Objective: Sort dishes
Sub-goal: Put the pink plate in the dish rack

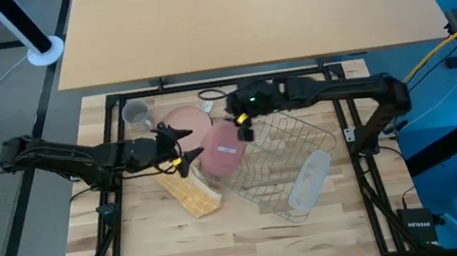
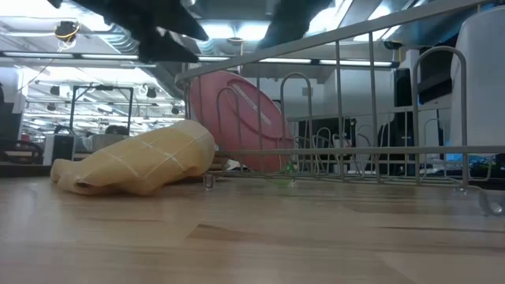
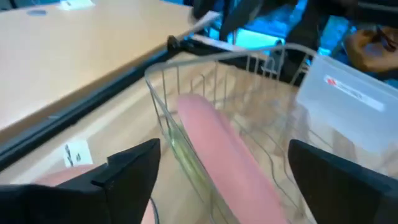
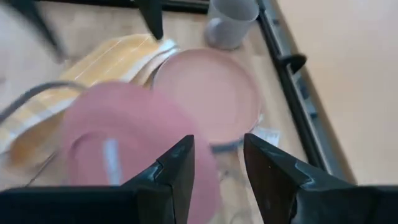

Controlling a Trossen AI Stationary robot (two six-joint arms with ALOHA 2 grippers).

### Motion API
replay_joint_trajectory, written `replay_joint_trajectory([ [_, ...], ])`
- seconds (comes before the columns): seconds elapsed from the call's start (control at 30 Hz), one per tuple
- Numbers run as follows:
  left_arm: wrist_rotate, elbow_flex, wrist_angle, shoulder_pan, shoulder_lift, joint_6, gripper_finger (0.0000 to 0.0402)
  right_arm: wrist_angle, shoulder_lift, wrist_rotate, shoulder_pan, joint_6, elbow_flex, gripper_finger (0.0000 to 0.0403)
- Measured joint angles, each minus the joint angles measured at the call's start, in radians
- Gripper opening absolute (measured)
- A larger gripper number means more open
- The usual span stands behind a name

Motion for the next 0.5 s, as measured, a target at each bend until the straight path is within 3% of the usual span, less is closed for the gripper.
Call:
replay_joint_trajectory([
  [0.1, 0.003, 0.0, -0.048, -0.019, -0.021, -0.021, 0.0316, -0.099, -0.085, -0.052, 0.001, 0.044, 0.0, 0.0143],
  [0.5, 0.003, -0.046, -0.158, -0.01, 0.059, -0.044, 0.0218, -0.332, -0.301, -0.057, 0.02, 0.168, 0.0, 0.0143],
])
